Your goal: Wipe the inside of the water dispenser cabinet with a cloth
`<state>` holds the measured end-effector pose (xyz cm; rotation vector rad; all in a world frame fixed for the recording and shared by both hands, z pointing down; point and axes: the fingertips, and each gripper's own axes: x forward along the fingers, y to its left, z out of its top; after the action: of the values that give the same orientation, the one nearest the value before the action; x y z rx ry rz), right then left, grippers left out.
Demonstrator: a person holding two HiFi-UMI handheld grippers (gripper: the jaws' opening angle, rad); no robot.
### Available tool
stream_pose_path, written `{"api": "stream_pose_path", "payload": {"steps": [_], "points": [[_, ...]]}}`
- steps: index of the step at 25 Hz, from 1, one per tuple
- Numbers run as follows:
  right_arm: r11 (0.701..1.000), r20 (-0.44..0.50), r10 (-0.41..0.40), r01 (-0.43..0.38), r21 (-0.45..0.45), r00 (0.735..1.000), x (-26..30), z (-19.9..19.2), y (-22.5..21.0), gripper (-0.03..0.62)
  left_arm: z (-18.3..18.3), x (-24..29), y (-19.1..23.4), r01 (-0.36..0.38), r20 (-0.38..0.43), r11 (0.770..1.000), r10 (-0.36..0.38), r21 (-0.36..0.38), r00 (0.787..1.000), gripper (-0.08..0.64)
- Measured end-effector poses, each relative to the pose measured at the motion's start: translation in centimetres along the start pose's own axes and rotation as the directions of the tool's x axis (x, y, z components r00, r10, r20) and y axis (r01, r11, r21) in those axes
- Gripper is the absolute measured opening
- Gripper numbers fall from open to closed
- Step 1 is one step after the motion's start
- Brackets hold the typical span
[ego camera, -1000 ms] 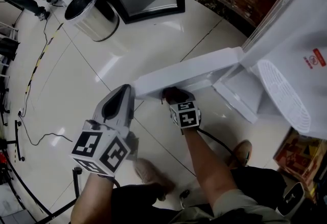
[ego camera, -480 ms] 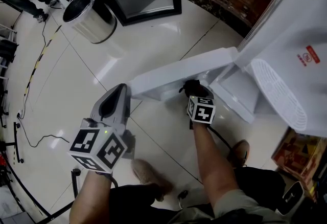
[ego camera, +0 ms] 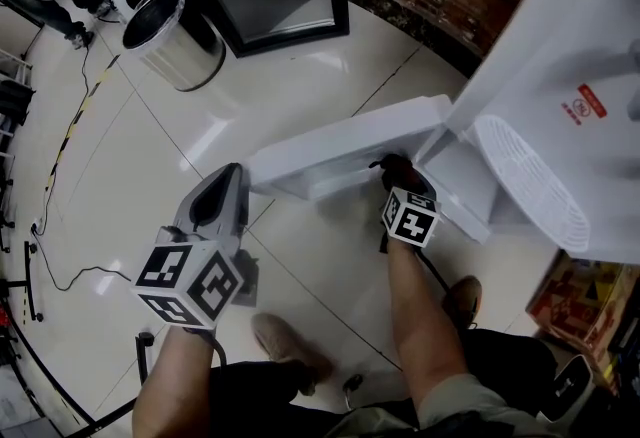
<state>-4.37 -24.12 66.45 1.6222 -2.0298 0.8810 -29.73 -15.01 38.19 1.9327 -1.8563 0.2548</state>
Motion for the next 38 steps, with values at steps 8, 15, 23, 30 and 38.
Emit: {"api": "stream_pose_path", "payload": {"steps": [8,15,23,30,38], "points": [[0.99,-0.007,-0.134,0.134,0.042,0.991,-0.9,-0.4,-3.8,0.103,0.0,0.0,-0.1,-0.002,0.001,1.0,0.002,0.002,1.0,-0.002],[0.987,-0.032,-0.155,0.156,0.03,0.987,0.5,0.6,-6.3,0.1,0.0,0.1,-0.1,0.005,0.002,1.0,-0.005,-0.002,1.0,-0.002],[0.998,0.0,-0.065,0.065,-0.019,0.998,-0.7,-0.7,-2.9,0.103,0.0,0.0,-0.1,0.003,0.0,1.0,-0.003,0.0,1.0,-0.002],[0.876,-0.164,0.365,-0.397,-0.274,0.917,-2.7,-8.3,12.8,0.104,0.0,-0.1,-0.2,0.004,0.002,1.0,-0.004,0.0,1.0,-0.002],[0.742,-0.377,0.462,-0.583,-0.331,0.803,-2.6,-13.9,20.2,0.104,0.1,-0.1,-0.4,0.019,-0.007,1.0,-0.019,-0.013,1.0,-0.002]]}}
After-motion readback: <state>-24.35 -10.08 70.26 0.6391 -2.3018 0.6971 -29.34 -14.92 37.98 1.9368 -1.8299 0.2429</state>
